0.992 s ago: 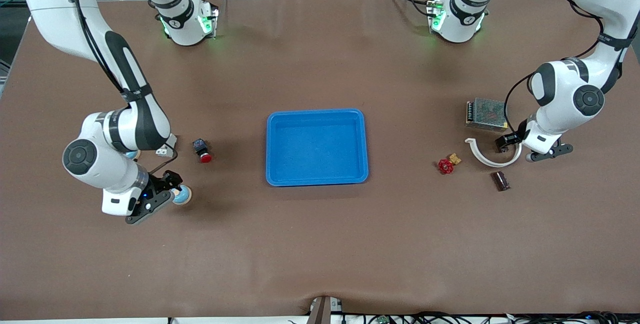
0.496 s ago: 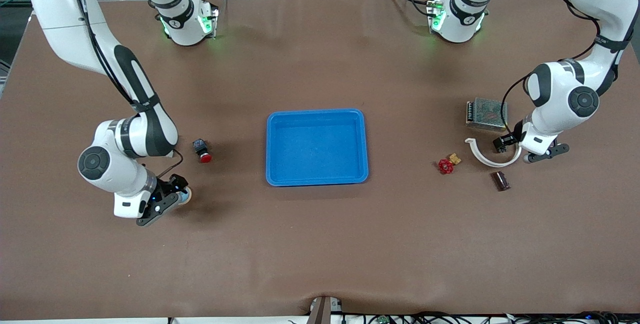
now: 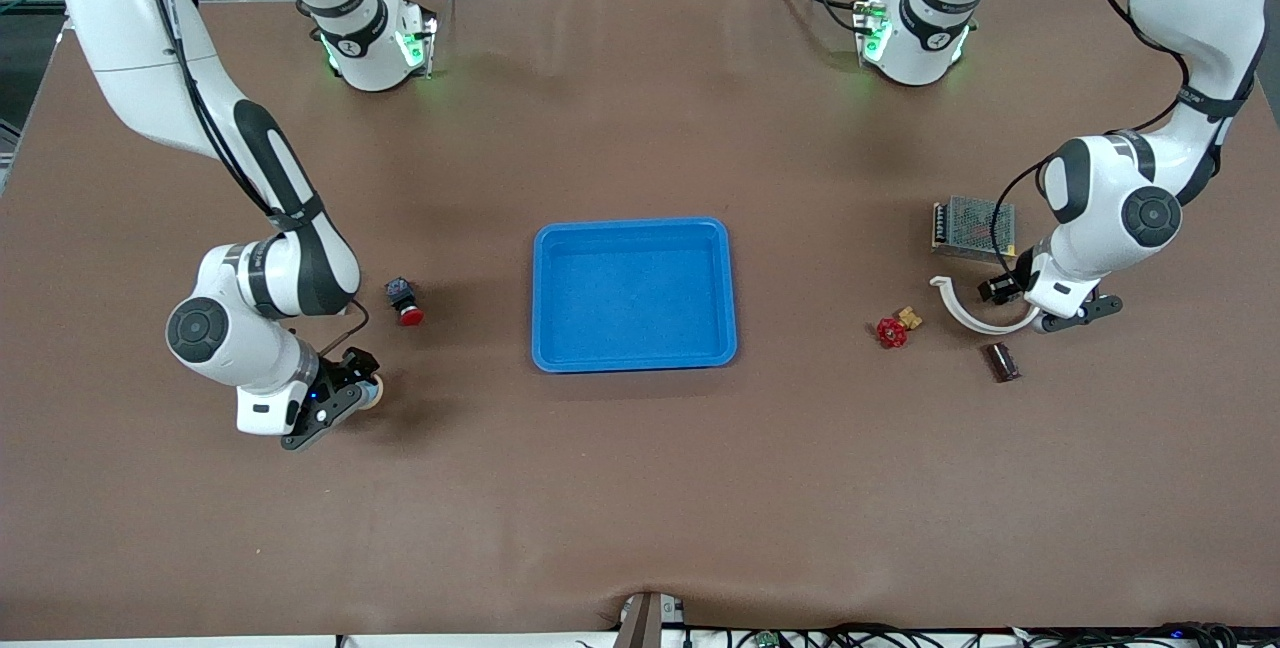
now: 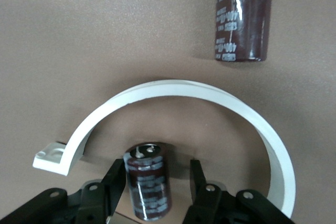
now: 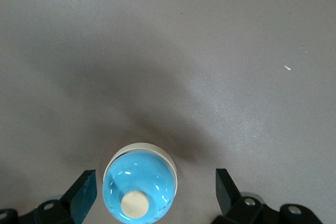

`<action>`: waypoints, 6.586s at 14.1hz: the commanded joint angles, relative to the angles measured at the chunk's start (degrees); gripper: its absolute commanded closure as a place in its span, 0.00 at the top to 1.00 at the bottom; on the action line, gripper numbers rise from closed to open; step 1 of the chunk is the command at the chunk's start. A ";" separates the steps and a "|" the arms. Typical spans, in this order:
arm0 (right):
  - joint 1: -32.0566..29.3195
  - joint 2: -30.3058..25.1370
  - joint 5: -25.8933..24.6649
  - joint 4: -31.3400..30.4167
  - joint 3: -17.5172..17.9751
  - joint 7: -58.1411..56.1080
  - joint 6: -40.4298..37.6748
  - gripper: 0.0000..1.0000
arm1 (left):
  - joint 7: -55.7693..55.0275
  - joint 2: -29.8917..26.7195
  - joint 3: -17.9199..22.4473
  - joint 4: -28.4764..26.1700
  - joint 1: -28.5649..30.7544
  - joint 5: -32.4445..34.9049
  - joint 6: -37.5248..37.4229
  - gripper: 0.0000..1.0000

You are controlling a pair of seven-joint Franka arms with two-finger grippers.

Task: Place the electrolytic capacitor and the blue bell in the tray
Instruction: 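Close the right gripper on the bell while the left gripper grasps the capacitor, then release the capacitor in the tray while the right gripper carries the bell over, then release the bell in the tray while the left gripper moves to the capacitor, then reach the other bell with the right gripper while the left gripper descends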

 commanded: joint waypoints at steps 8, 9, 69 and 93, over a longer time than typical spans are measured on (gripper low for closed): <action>-1.31 0.57 -0.68 -3.93 0.73 -1.55 4.97 1.00 | -0.99 -1.41 -1.54 1.05 -0.07 1.16 -0.15 0.00; -1.31 1.01 -0.68 -3.93 0.73 -1.55 5.41 1.00 | -1.08 -2.03 -1.97 1.05 -0.07 1.08 -0.33 0.00; 36.83 -6.46 0.81 -11.05 1.17 72.46 1.01 0.44 | -85.03 14.31 -21.67 41.30 -18.19 5.29 -36.09 1.00; 37.72 -21.81 0.81 -11.05 1.26 70.97 -21.27 1.00 | -52.69 19.32 -19.21 36.91 6.52 19.00 -35.66 1.00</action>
